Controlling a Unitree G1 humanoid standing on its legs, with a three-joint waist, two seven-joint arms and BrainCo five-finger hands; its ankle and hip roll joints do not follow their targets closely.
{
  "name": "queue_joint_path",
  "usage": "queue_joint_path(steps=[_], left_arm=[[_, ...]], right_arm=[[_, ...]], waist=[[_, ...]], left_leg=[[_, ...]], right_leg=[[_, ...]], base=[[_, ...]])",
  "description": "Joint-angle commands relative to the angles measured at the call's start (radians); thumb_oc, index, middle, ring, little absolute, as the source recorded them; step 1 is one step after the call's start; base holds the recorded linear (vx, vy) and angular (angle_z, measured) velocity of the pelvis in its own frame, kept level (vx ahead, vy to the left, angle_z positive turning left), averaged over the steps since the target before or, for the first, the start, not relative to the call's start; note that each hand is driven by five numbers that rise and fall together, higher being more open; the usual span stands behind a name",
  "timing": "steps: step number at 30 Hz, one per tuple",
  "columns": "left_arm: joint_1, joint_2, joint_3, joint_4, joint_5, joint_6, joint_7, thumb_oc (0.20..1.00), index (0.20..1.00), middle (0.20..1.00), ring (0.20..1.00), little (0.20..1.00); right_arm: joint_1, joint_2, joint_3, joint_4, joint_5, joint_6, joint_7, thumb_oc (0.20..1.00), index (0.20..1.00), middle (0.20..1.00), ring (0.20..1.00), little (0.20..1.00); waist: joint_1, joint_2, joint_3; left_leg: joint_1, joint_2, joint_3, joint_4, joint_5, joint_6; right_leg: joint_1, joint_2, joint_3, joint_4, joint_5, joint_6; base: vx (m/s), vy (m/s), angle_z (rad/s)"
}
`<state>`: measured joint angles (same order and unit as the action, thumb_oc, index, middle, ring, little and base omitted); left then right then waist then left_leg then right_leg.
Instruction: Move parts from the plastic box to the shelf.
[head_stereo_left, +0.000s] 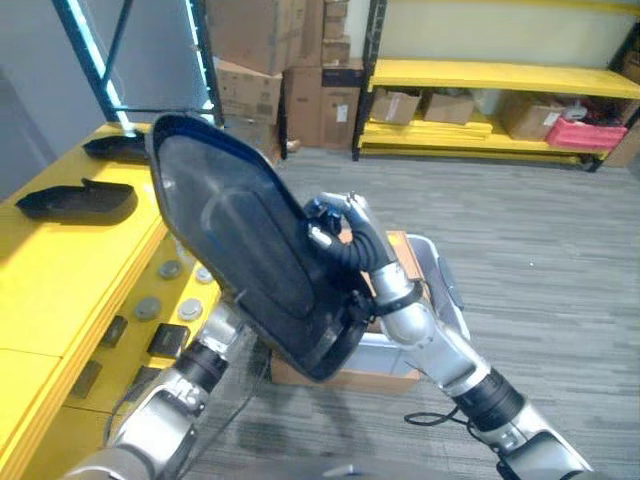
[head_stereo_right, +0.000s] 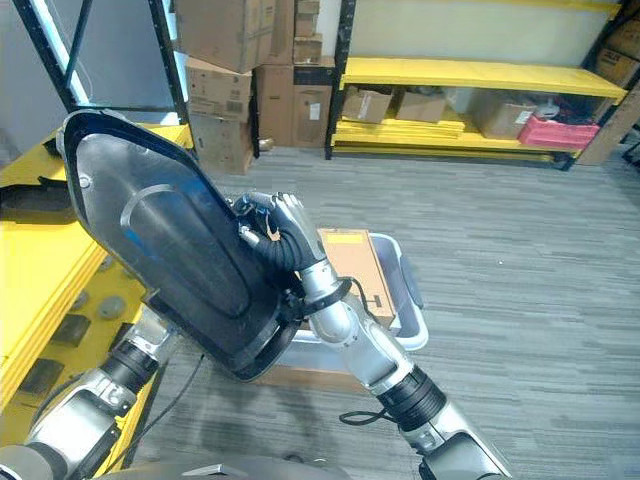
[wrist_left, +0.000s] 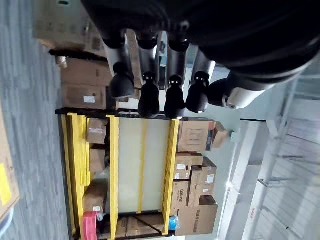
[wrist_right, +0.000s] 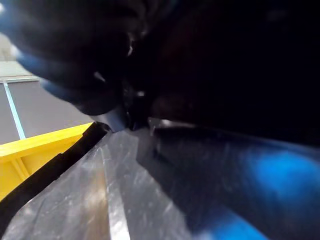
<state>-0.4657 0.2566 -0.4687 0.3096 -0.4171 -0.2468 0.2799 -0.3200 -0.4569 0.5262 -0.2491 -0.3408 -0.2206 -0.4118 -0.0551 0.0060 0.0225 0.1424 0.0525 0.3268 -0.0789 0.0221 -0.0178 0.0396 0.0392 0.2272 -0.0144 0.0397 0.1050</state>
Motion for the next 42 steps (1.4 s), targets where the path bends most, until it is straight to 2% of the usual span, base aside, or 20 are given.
queue_joint_path(steps=[1,3,7,9,10,13,14,16,17,18,20,29,31,32,33,42], left_arm=[[-0.064,0.015,0.008,0.012,0.100,-0.063,0.041,0.200,0.200,0.200,0.200,0.200],[-0.025,0.054,0.038,-0.052,0.138,-0.065,0.052,0.200,0.200,0.200,0.200,0.200],[0.025,0.091,0.071,-0.126,0.169,-0.066,0.058,0.200,0.200,0.200,0.200,0.200],[0.073,0.113,0.097,-0.186,0.190,-0.067,0.059,0.200,0.200,0.200,0.200,0.200],[0.130,0.138,0.131,-0.258,0.198,-0.071,0.055,0.200,0.200,0.200,0.200,0.200],[0.163,0.151,0.148,-0.298,0.203,-0.071,0.052,0.200,0.200,0.200,0.200,0.200],[0.220,0.165,0.185,-0.355,0.199,-0.075,0.048,0.200,0.200,0.200,0.200,0.200],[0.269,0.177,0.215,-0.399,0.197,-0.078,0.043,0.200,0.200,0.200,0.200,0.200],[0.271,0.177,0.216,-0.401,0.197,-0.077,0.043,0.200,0.200,0.200,0.200,0.200],[0.310,0.182,0.240,-0.426,0.189,-0.080,0.035,0.200,0.200,0.200,0.200,0.200],[0.354,0.185,0.258,-0.457,0.182,-0.081,0.021,0.200,0.200,0.200,0.200,0.200],[0.411,0.171,0.261,-0.492,0.152,-0.077,-0.018,0.200,0.200,0.200,0.200,0.200],[0.412,0.169,0.243,-0.504,0.088,-0.071,-0.061,0.200,0.200,0.200,0.200,0.200],[0.412,0.169,0.243,-0.504,0.088,-0.071,-0.061,0.391,0.391,0.391,0.391,0.391],[0.411,0.172,0.236,-0.511,0.077,-0.068,-0.071,1.000,1.000,1.000,1.000,1.000],[0.409,0.183,0.203,-0.520,-0.011,-0.047,-0.132,1.000,1.000,1.000,1.000,1.000]], right_arm=[[-0.030,0.003,-0.125,-0.076,0.002,-0.050,-0.047,0.200,0.200,0.200,0.200,0.200],[-0.035,-0.014,-0.151,-0.079,-0.030,-0.046,-0.056,0.200,0.200,0.200,0.200,0.200],[-0.043,-0.023,-0.165,-0.077,-0.046,-0.046,-0.058,0.200,0.200,0.200,0.200,0.200],[-0.046,-0.027,-0.170,-0.081,-0.063,-0.045,-0.059,0.200,0.200,0.200,0.200,0.200],[-0.047,-0.035,-0.180,-0.090,-0.079,-0.047,-0.062,0.200,0.200,0.200,0.200,0.200],[-0.043,-0.036,-0.184,-0.091,-0.083,-0.049,-0.063,0.200,0.200,0.200,0.200,0.200],[-0.045,-0.037,-0.196,-0.090,-0.088,-0.050,-0.069,0.200,0.200,0.200,0.200,0.200],[-0.051,-0.036,-0.202,-0.082,-0.095,-0.048,-0.073,0.200,0.200,0.200,0.200,0.200],[-0.052,-0.035,-0.201,-0.081,-0.095,-0.048,-0.074,0.200,0.200,0.200,0.200,0.200],[-0.056,-0.041,-0.208,-0.075,-0.108,-0.045,-0.079,0.200,0.200,0.200,0.200,0.200],[-0.046,-0.046,-0.223,-0.075,-0.125,-0.042,-0.084,0.200,0.200,0.200,0.200,0.200],[0.016,-0.052,-0.270,-0.086,-0.160,-0.043,-0.091,0.200,0.200,0.200,0.200,0.200],[0.015,-0.071,-0.276,-0.082,-0.214,-0.026,-0.102,0.200,0.200,0.200,0.200,0.200],[0.015,-0.071,-0.276,-0.082,-0.214,-0.026,-0.102,0.200,0.200,0.200,0.200,0.200],[0.013,-0.078,-0.278,-0.079,-0.231,-0.018,-0.104,0.200,0.200,0.200,0.200,0.200],[-0.069,-0.097,-0.266,0.003,-0.331,0.037,-0.139,0.200,0.200,0.200,0.200,0.200]], waist=[[0.053,0.020,-0.017],[0.077,0.020,-0.013],[0.097,0.020,-0.010],[0.117,0.019,-0.004],[0.144,0.016,0.004],[0.152,0.015,0.006],[0.181,0.011,0.017],[0.208,0.005,0.025],[0.205,0.004,0.024],[0.229,0.001,0.028],[0.244,-0.005,0.028],[0.252,-0.015,0.033],[0.250,-0.015,0.031],[0.249,-0.015,0.031],[0.248,-0.014,0.030],[0.251,-0.011,0.026]], left_leg=[[0.045,0.036,-0.050,0.064,-0.148,-0.038],[0.038,0.037,-0.072,0.061,-0.143,-0.040],[0.032,0.037,-0.096,0.062,-0.143,-0.042],[0.027,0.037,-0.113,0.065,-0.143,-0.043],[0.012,0.039,-0.132,0.074,-0.136,-0.046],[0.008,0.038,-0.147,0.078,-0.144,-0.046],[-0.016,0.042,-0.171,0.090,-0.135,-0.049],[-0.037,0.045,-0.203,0.101,-0.132,-0.052],[-0.039,0.045,-0.205,0.102,-0.133,-0.052],[-0.049,0.050,-0.230,0.105,-0.129,-0.055],[-0.055,0.057,-0.262,0.101,-0.121,-0.060],[-0.061,0.064,-0.335,0.083,-0.103,-0.072],[-0.061,0.061,-0.343,0.076,-0.101,-0.077],[-0.061,0.061,-0.343,0.076,-0.100,-0.077],[-0.061,0.060,-0.343,0.076,-0.101,-0.078],[-0.050,0.052,-0.331,0.075,-0.106,-0.075]], right_leg=[[-0.042,-0.030,-0.076,0.162,-0.203,0.120],[-0.037,-0.036,-0.093,0.163,-0.209,0.114],[-0.033,-0.039,-0.109,0.166,-0.214,0.108],[-0.027,-0.041,-0.119,0.166,-0.218,0.104],[-0.031,-0.041,-0.128,0.166,-0.213,0.096],[-0.027,-0.044,-0.137,0.168,-0.223,0.095],[-0.035,-0.044,-0.150,0.169,-0.220,0.086],[-0.036,-0.045,-0.168,0.168,-0.225,0.075],[-0.037,-0.046,-0.171,0.168,-0.225,0.075],[-0.033,-0.044,-0.188,0.169,-0.230,0.065],[-0.022,-0.040,-0.215,0.166,-0.236,0.056],[0.001,-0.032,-0.284,0.178,-0.254,0.040],[0.002,-0.034,-0.298,0.184,-0.258,0.040],[0.001,-0.034,-0.298,0.184,-0.258,0.040],[0.002,-0.035,-0.300,0.186,-0.259,0.041],[0.004,-0.045,-0.305,0.191,-0.258,0.045]], base=[[0.00,-0.053,0.24],[0.01,-0.039,0.28],[0.02,-0.039,0.37],[0.03,-0.064,0.26],[0.03,-0.055,0.35],[0.00,-0.056,0.46],[-0.02,-0.085,0.44],[-0.03,-0.096,0.23],[0.00,-0.095,0.60],[0.02,-0.099,0.71],[0.04,-0.115,0.90],[0.02,-0.049,0.42],[0.02,-0.017,0.21],[0.02,-0.003,0.10],[0.01,-0.003,0.08],[0.00,0.003,0.00]])
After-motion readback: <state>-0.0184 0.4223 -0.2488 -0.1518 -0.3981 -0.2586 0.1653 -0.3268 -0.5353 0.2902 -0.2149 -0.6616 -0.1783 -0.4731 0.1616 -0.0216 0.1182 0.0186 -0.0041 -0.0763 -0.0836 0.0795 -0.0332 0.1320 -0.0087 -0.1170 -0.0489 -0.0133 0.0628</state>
